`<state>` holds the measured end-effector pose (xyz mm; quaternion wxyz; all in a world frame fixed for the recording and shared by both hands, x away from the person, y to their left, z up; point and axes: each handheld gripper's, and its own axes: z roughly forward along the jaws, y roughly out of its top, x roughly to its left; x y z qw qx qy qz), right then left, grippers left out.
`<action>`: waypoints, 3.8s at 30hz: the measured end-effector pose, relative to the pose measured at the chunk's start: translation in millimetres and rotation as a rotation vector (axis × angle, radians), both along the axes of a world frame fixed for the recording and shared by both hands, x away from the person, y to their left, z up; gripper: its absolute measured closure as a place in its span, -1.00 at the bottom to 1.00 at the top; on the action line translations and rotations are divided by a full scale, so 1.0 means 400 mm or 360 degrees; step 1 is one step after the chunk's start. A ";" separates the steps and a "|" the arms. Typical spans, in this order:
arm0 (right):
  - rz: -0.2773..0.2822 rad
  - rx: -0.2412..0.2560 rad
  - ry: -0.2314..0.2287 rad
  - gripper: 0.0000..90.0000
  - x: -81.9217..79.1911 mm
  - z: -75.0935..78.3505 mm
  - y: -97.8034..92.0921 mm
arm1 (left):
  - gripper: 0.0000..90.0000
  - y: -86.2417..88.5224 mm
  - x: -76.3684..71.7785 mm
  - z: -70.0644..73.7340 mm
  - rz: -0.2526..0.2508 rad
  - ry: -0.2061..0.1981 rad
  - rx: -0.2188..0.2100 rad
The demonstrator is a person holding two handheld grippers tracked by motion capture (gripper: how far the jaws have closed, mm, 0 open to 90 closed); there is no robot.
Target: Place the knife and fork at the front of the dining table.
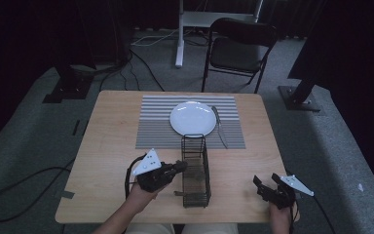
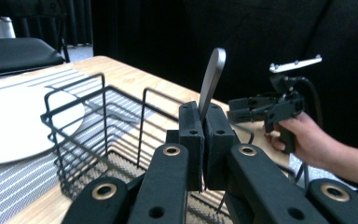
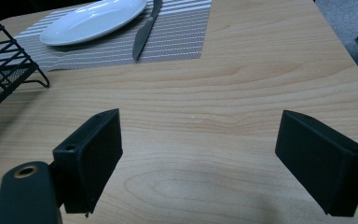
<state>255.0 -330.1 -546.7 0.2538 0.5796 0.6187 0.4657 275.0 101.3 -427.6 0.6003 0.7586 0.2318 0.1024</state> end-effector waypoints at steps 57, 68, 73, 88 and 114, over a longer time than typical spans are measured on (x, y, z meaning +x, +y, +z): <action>0.0000 -0.0093 0.0064 -0.70 0.007 0.001 0.014 | 0.96 0.209 0.111 0.190 0.0051 -0.0156 -0.0078; 0.0051 -0.0134 0.0061 -0.72 0.006 0.002 0.021 | 0.96 0.251 0.236 0.142 0.0106 -0.0070 -0.0027; 0.0047 -0.0112 0.0080 -0.72 0.009 0.001 0.018 | 0.96 0.250 0.299 0.113 0.0106 -0.0031 0.0025; 0.0050 -0.0124 0.0108 -0.71 0.014 0.000 0.020 | 0.96 0.219 0.458 0.010 0.0190 0.0087 0.0256; 0.0051 -0.0083 0.0115 -0.70 0.015 -0.001 0.013 | 0.88 0.189 0.571 -0.088 0.0428 0.0238 0.0220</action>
